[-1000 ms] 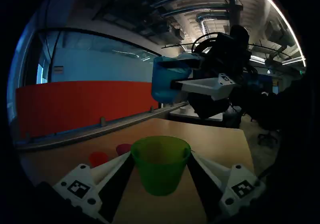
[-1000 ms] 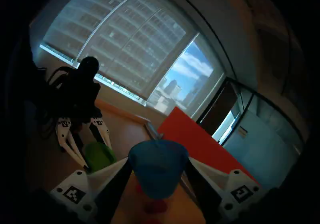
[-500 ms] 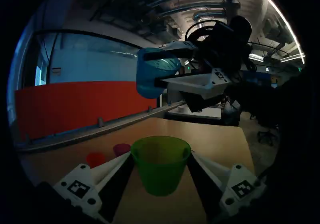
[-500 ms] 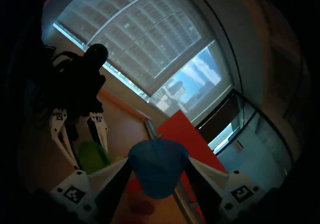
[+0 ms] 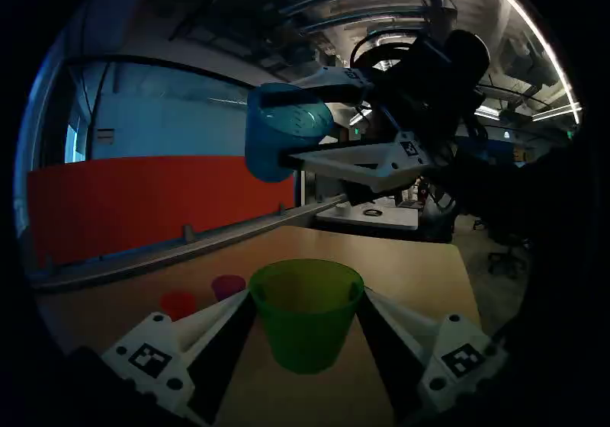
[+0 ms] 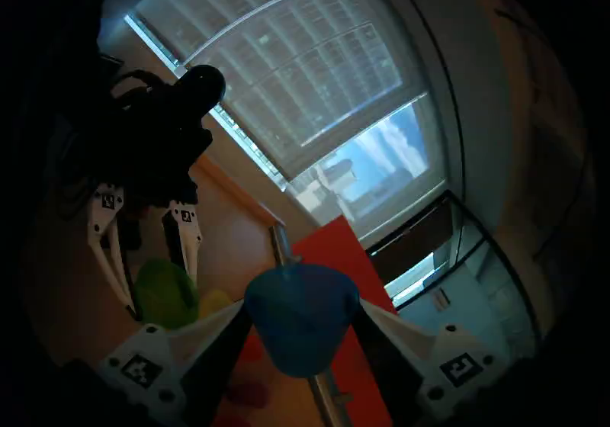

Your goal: Pour water

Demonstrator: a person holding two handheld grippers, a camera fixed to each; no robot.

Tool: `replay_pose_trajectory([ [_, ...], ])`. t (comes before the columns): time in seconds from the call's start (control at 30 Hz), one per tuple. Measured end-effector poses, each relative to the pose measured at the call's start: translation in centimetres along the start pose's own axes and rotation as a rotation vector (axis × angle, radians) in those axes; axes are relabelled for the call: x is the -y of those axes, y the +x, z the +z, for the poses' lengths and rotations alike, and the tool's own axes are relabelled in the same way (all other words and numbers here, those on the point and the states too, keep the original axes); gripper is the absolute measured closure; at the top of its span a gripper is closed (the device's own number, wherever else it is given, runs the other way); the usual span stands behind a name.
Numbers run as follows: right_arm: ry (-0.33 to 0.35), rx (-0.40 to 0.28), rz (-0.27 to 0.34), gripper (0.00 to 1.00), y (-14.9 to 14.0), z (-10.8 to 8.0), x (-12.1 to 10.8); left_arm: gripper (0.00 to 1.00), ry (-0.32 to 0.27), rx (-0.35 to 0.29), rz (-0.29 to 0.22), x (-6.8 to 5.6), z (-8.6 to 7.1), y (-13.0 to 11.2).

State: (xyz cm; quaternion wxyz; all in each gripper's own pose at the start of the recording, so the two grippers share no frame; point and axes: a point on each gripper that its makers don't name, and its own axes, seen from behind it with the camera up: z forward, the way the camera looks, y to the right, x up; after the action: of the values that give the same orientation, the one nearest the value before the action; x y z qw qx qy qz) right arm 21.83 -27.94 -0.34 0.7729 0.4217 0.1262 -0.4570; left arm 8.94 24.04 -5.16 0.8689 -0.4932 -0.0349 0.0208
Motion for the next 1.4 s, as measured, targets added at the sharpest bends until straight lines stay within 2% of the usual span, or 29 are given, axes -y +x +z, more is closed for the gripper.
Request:
replay_pose_trajectory([
  [0.3, -0.006, -0.001, -0.059, 0.10, 0.5, 0.1, -0.6, 0.13, -0.011, -0.002, 0.001, -0.4, 0.1, 0.3],
  [0.67, -0.020, 0.007, -0.148, 0.10, 0.6, 0.5, -1.0, 0.13, -0.018, -0.004, -0.003, -0.2, 0.4, 0.6],
  [1.4, -0.044, 0.006, -0.249, 0.10, 1.4, 0.3, -2.0, 0.13, -0.025, -0.008, 0.003, -0.5, 0.6, 0.9],
])
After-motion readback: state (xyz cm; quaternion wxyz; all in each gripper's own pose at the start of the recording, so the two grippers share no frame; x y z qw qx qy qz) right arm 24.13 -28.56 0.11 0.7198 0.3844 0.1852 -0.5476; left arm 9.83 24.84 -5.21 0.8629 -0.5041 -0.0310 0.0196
